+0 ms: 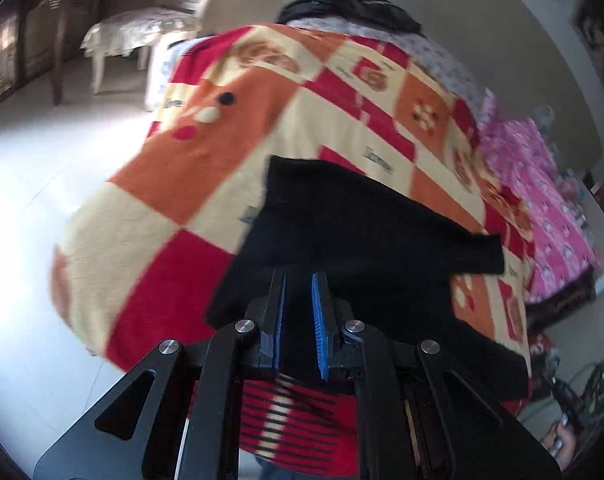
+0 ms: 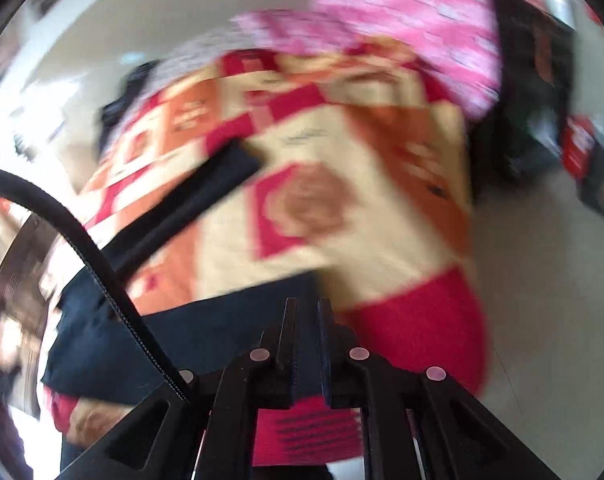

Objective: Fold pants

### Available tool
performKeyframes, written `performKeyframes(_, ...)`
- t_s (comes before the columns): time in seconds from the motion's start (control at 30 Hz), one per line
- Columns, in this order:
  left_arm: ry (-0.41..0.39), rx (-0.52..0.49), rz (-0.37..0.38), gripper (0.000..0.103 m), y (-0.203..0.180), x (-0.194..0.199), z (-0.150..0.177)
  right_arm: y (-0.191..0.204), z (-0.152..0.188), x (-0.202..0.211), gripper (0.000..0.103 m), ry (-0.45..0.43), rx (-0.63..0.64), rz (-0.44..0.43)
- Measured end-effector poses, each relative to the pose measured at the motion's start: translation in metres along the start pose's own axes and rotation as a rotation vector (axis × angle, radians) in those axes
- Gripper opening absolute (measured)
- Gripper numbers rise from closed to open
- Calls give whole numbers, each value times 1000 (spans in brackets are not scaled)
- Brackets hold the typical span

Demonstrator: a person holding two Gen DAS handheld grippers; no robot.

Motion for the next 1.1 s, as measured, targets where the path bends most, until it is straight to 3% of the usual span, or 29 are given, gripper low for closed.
performKeyframes(0.03, 8, -32, 13, 10, -12, -5, 6, 12, 3, -8, 7, 22, 33, -23)
performKeyframes(0.1, 32, -61, -64, 10, -11, -24, 18, 33, 16, -30, 8, 95, 81, -81)
performKeyframes(0.17, 161, -43, -148, 9, 12, -60, 39, 31, 29, -48, 8, 154, 100, -60)
performKeyframes(0.2, 172, -29, -142, 10, 21, -66, 43, 22, 37, -58, 8, 186, 102, -23)
performKeyframes(0.23, 127, -52, -138, 10, 24, -60, 40, 11, 45, -66, 8, 219, 86, -5)
performKeyframes(0.27, 127, -76, -132, 9, 25, -60, 40, 7, 43, -60, 8, 163, 70, -50)
performKeyframes(0.4, 163, -58, -133, 9, 25, -56, 29, -2, 45, -58, 10, 157, 9, -127)
performKeyframes(0.57, 68, 13, -38, 10, 11, -43, -37, 7, 46, -61, 13, 178, 51, -92)
performKeyframes(0.63, 54, 39, -16, 27, 10, -50, -72, 12, 47, -60, 19, 162, 73, -69)
performKeyframes(0.67, 51, 59, -19, 45, 16, -58, -90, 15, 47, -59, 28, 150, 78, -67)
performKeyframes(0.7, 54, 93, -14, 58, 22, -71, -108, 20, 49, -59, 38, 134, 82, -63)
performKeyframes(0.77, 128, 163, -2, 58, 38, -107, -131, 29, 53, -60, 46, 98, 121, -1)
performKeyframes(0.87, 238, 216, 11, 58, 54, -144, -134, 52, 63, -70, 72, 100, 275, 110)
performKeyframes(0.9, 277, 237, 11, 58, 58, -156, -132, 58, 65, -74, 74, 107, 327, 155)
performKeyframes(0.97, 334, 277, 56, 58, 56, -172, -130, 55, 64, -73, 75, 106, 301, 144)
performKeyframes(1.1, 354, 258, 93, 58, 37, -182, -129, 49, 64, -69, 75, 92, 280, 110)
Point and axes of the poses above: each gripper's, at about its wrist camera, not at the fingertips, and x roughly against the way its jaws point, y to its left, z to its underside, the point moved 8 cm from there along -x, roughly the way its jaws point, and after that the axes turned 4 degrees about -z, right-handed, at the moved point
